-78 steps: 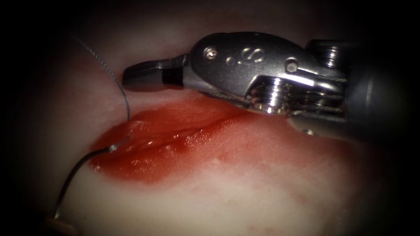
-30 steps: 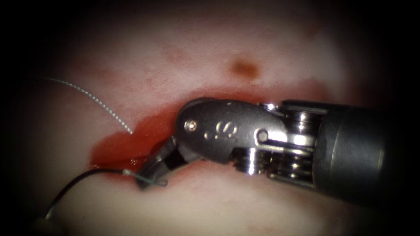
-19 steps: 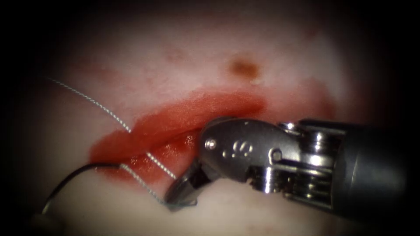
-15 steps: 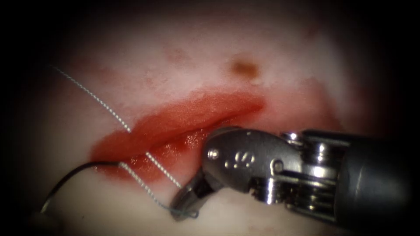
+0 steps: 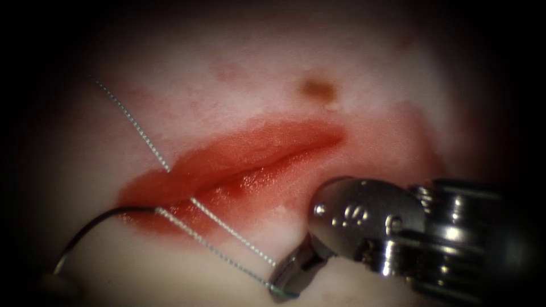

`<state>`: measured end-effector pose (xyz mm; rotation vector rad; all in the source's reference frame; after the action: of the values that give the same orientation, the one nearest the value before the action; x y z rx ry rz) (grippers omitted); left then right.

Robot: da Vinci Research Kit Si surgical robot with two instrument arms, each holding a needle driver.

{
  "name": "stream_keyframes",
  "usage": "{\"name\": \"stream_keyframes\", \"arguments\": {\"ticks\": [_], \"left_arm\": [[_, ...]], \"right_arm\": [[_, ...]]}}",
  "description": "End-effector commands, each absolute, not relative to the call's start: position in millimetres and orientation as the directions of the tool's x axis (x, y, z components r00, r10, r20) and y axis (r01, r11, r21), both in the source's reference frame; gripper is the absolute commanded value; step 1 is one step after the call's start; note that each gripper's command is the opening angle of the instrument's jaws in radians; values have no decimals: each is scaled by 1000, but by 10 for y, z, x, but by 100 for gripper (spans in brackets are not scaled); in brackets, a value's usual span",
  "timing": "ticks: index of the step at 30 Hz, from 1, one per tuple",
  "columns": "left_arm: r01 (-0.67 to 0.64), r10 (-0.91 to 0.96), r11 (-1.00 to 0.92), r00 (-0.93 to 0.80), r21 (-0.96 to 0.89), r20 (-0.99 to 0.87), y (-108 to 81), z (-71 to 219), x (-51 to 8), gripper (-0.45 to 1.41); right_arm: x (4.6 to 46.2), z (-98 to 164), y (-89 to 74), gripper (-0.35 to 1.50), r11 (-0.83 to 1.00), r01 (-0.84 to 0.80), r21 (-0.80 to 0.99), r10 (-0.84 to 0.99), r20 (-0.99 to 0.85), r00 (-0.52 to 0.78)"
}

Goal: Wound Closure
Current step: Mistakenly pull the suture through with the right tool.

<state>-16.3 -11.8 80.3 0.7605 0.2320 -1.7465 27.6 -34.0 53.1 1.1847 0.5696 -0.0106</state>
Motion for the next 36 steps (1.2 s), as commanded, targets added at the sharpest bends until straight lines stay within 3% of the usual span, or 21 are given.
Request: {"name": "stream_keyframes", "arguments": {"ticks": [1, 12, 15, 17, 19, 22, 27, 36], "left_arm": [[918, -795, -322, -131, 229, -593, -107, 800, -166, -45], [919, -801, -316, -125, 236, -586, -105, 798, -162, -45], [920, -801, -316, -126, 234, -585, -105, 798, -162, -45], [919, -801, -317, -128, 233, -584, -105, 798, -164, -45], [919, -803, -319, -132, 232, -582, -109, 799, -165, -45], [918, -804, -320, -133, 233, -580, -109, 799, -165, -45], [921, -797, -316, -128, 228, -590, -112, 799, -165, -45], [924, -792, -308, -118, 225, -598, -113, 799, -168, -45]], "right_arm": [[275, 528, -346, -35, 367, 256, 894, 283, -370, 885], [200, 504, -355, -35, 278, -41, 960, 305, -47, 951], [188, 492, -342, -35, 320, -70, 945, 321, -39, 946], [194, 485, -320, -35, 399, -26, 916, 334, -119, 935], [223, 473, -269, -35, 577, 119, 808, 285, -335, 898], [235, 463, -252, -35, 626, 162, 763, 282, -415, 865], [275, 429, -200, -35, 811, 237, 535, 196, -630, 752], [324, 449, -216, -35, 785, 308, 538, 218, -704, 676]]}}
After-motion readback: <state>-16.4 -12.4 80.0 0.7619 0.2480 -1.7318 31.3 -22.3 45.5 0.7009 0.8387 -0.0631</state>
